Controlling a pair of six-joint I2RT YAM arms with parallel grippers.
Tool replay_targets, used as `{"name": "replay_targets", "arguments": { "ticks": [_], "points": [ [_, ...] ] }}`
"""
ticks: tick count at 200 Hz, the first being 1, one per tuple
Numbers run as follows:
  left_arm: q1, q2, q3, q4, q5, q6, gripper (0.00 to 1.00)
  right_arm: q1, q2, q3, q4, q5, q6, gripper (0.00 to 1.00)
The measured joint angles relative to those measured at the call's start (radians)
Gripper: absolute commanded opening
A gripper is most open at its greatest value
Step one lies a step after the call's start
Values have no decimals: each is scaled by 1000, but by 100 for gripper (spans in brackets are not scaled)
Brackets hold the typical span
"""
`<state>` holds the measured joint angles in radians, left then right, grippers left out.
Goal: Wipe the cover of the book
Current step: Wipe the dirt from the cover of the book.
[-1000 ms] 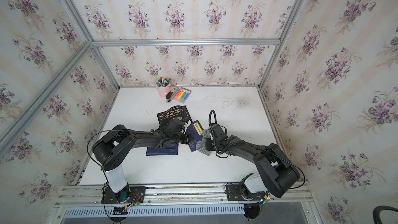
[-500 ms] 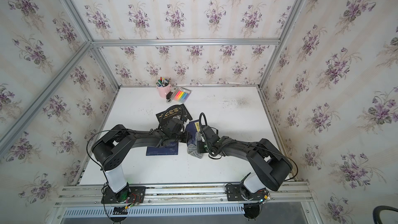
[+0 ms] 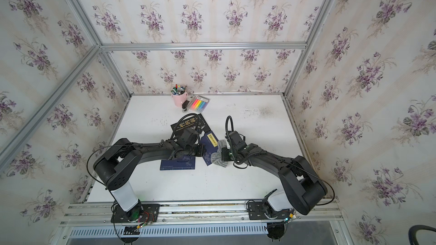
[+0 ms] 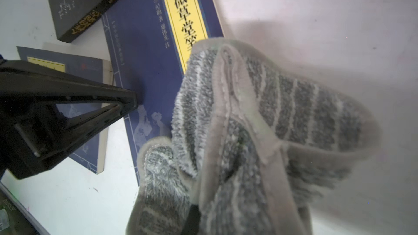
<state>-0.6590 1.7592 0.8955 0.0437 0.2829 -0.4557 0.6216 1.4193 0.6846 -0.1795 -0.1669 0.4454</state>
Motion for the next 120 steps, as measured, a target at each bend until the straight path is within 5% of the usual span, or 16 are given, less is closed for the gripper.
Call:
{"name": "replay_targets", "arguments": {
  "ticks": [56, 120],
  "points": [
    [101, -61, 32, -77, 6, 39, 0, 0, 42, 57, -3, -13, -8, 0],
    [173, 37, 109, -114, 17, 58, 0, 0, 84, 64, 19, -29, -6, 0]
  ]
}}
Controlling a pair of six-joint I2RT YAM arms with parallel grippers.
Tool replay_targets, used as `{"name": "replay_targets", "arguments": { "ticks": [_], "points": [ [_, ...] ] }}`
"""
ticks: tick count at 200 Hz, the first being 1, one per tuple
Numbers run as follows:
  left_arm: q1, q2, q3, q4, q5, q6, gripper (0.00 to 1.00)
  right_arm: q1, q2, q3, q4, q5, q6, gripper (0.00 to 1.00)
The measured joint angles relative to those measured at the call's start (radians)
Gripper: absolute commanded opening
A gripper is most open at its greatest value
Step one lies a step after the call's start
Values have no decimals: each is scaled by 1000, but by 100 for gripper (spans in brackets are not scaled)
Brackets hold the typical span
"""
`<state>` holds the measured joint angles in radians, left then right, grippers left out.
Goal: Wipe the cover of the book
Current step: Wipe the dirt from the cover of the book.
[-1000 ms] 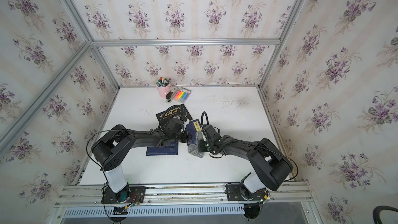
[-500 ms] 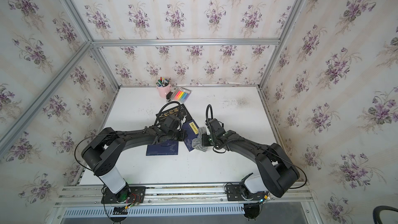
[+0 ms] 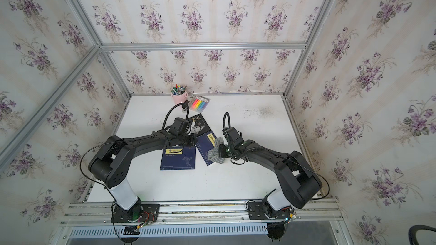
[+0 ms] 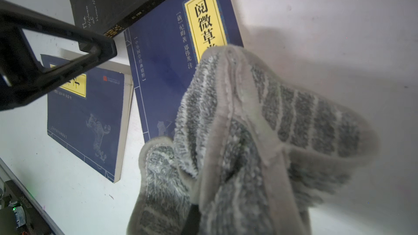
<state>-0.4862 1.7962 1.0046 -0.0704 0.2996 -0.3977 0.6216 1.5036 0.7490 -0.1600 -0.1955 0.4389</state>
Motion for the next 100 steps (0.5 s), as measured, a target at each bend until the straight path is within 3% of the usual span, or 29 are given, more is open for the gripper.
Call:
{"name": "replay_targets", "arguments": {
  "ticks": [100],
  "points": [
    [6, 143, 127, -35, -13, 29, 0, 18, 114, 32, 13, -4, 2, 0]
  ]
}}
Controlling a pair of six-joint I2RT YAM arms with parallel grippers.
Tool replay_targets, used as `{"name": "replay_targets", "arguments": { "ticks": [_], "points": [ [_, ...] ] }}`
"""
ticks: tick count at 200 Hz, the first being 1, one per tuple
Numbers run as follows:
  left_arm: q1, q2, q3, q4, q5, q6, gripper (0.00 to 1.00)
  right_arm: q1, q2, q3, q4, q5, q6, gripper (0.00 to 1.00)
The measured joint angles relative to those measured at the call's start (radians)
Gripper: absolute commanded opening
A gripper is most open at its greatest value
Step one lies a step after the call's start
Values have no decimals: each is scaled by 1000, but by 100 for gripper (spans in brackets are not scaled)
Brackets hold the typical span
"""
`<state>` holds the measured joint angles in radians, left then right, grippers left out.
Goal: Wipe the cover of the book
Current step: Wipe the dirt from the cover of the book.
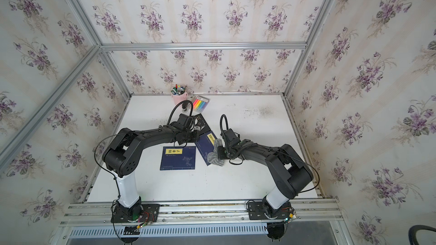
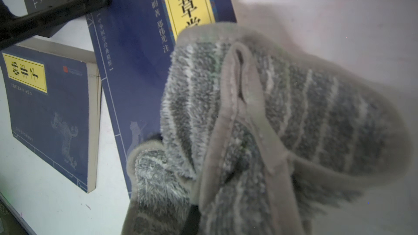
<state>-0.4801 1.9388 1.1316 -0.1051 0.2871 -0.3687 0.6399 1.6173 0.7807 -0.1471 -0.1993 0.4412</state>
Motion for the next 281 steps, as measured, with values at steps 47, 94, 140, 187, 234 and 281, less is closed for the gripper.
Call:
{"name": "replay_targets", "arguments": {
  "ticks": [47, 94, 140, 187, 234, 281],
  "points": [
    [2, 8, -8, 35, -2, 1, 0, 2, 69, 64, 19, -20, -4, 0],
    [6, 43, -19, 140, 47, -11, 0, 3, 161, 164, 26, -30, -3, 0],
    [8, 47, -72, 263, 88, -42, 0, 3, 294, 314, 49, -55, 2, 0],
    [7, 31, -105, 303, 90, -44, 0, 3, 336, 360, 63, -64, 11, 0],
    [6, 2, -85, 196, 95, -40, 0, 4, 278, 257, 130, -45, 23, 0],
    [28, -31, -64, 54, 89, -5, 0, 4, 162, 82, 205, -39, 27, 0]
  ]
}}
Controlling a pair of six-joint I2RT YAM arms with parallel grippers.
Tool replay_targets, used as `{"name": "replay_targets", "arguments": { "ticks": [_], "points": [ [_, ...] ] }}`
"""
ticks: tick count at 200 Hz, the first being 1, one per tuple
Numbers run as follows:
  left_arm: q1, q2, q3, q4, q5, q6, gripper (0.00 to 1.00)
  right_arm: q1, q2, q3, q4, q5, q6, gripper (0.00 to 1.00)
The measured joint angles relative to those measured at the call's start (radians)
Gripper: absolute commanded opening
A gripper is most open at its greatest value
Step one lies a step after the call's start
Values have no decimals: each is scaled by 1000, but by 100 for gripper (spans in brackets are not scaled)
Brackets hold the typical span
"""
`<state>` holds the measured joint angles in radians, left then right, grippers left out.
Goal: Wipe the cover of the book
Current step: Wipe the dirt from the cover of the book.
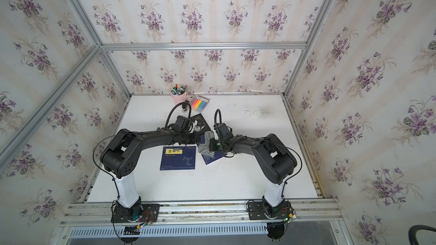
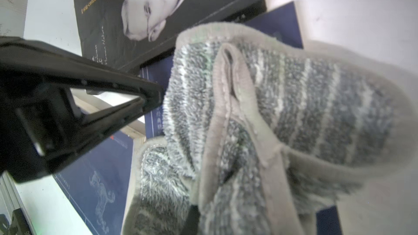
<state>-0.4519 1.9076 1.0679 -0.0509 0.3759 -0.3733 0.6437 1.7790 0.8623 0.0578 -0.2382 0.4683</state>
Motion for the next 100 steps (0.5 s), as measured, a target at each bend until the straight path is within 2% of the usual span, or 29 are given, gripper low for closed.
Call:
{"name": "replay_targets", "arguments": {
  "ticks": [40, 100],
  "points": [
    [10, -8, 10, -44, -34, 23, 0, 0, -62, -81, 27, 4, 3, 0],
    [10, -2, 21, -49, -71, 41, 0, 0, -70, -86, 22, 6, 3, 0]
  ]
}}
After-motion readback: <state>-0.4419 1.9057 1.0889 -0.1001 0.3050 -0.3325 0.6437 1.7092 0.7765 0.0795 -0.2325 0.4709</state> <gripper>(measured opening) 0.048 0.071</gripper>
